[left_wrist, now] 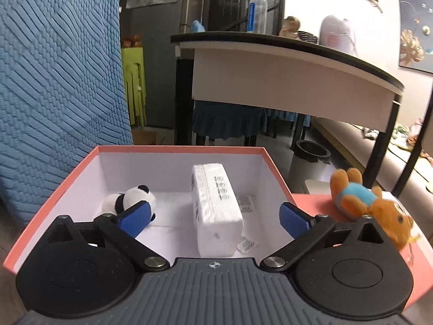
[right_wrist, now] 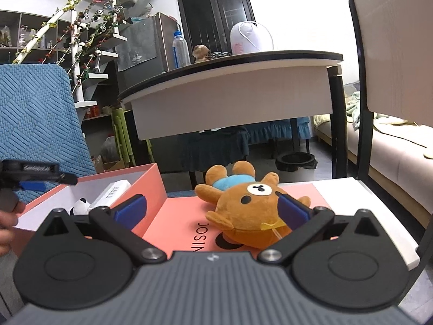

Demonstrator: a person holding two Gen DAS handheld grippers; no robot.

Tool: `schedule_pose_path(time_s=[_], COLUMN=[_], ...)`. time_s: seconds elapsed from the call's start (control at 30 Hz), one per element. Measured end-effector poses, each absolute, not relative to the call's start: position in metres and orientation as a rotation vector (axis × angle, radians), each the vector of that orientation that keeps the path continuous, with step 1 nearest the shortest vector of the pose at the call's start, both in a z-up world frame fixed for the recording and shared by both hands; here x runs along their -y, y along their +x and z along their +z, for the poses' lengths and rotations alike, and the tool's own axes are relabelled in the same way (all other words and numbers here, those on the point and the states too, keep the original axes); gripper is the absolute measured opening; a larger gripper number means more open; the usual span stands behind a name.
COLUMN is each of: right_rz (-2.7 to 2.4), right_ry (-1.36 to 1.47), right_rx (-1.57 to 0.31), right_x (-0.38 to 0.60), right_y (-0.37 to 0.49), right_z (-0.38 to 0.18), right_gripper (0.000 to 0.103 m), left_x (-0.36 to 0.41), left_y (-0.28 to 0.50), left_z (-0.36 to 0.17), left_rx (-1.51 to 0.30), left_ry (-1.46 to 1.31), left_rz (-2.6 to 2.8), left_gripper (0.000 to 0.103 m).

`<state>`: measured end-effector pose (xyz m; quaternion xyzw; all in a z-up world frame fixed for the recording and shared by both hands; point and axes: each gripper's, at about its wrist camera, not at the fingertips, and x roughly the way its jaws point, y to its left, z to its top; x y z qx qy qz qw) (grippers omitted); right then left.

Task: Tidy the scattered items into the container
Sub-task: 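Withdraw the left gripper from the box, then grasp the brown teddy bear with the right gripper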

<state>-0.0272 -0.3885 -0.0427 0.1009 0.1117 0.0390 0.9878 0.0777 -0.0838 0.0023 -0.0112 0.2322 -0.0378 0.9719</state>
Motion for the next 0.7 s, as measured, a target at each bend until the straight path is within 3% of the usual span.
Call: schedule_pose_path(time_s=[0.7], right_rz=[-0.009], right_ry=[0.178], right_rx=[-0.243], right_x=[0.389], right_y=[0.004], right_z=[-0.054], right_gripper=[0.103], left_x=[0.039], left_y=[0.038], left_z=[0.009], left_rx=[-0.448], left_ry=[-0.063], left_rz=[-0.111], left_gripper=[0.103])
